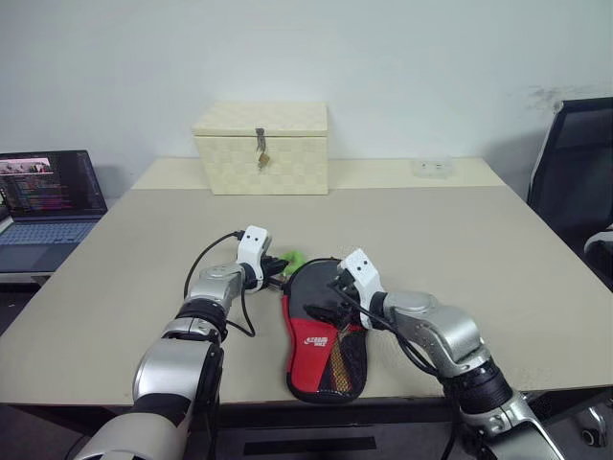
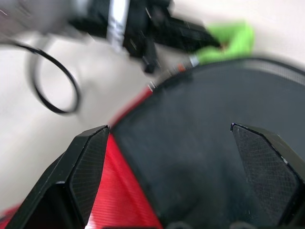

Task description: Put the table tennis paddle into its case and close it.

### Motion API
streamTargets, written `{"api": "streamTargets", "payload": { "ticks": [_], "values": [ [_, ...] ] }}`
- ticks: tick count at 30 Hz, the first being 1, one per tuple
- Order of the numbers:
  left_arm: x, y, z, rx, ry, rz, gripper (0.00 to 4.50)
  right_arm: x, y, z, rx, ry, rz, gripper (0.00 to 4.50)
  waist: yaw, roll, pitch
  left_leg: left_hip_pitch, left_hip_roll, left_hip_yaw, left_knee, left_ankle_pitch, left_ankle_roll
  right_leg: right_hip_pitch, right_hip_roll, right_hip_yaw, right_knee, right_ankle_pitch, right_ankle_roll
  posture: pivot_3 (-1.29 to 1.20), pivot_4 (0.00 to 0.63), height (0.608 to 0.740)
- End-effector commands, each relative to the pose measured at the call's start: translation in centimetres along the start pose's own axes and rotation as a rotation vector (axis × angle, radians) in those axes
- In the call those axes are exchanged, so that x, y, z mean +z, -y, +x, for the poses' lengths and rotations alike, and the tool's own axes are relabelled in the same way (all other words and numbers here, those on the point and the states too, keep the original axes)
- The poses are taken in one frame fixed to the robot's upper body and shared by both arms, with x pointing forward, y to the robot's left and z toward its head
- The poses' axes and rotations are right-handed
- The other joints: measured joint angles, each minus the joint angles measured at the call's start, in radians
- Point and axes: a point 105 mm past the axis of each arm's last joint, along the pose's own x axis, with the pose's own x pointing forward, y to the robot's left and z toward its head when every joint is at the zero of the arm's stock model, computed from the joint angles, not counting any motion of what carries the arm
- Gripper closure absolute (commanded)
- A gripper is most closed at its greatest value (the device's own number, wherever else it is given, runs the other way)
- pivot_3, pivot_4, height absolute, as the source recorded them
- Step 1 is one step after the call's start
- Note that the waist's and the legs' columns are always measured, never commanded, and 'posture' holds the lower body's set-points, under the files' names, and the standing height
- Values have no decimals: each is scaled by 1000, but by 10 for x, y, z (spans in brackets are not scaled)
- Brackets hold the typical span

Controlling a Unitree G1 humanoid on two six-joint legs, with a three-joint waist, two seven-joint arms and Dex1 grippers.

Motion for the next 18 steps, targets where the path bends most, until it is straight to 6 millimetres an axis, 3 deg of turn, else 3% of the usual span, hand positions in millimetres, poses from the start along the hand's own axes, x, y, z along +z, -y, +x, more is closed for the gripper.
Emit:
{"api": "streamTargets", "payload": {
  "ticks": [1, 6, 10, 18],
  "values": [
    [-2, -3, -1, 18, -5, 16, 4478, -16, 2, 7, -10, -47, -32, 0, -2, 0, -1, 0, 0, 0, 1, 0, 0, 0, 0, 0, 0, 0, 0, 0, 150, 740],
    [3, -10, -2, 76, 6, 61, 4478, -26, -2, 8, 5, -70, -43, 0, -5, -1, -1, 1, 0, 0, 4, 0, 0, 1, 0, 0, 4, 0, 0, 0, 150, 740],
    [21, -15, 0, 162, 32, 156, 4478, -31, -7, 10, 15, -88, -41, 0, -5, -1, -1, 1, 0, -1, 6, 0, 0, 1, 0, 0, 7, 0, 1, 0, 150, 740],
    [58, 10, 19, 191, 42, 361, 4478, -46, -21, 19, 69, -150, -62, 0, -5, -3, -3, 3, -5, -1, 7, 0, 0, 2, 1, 0, 10, -2, 4, 0, 150, 740]
  ]
}}
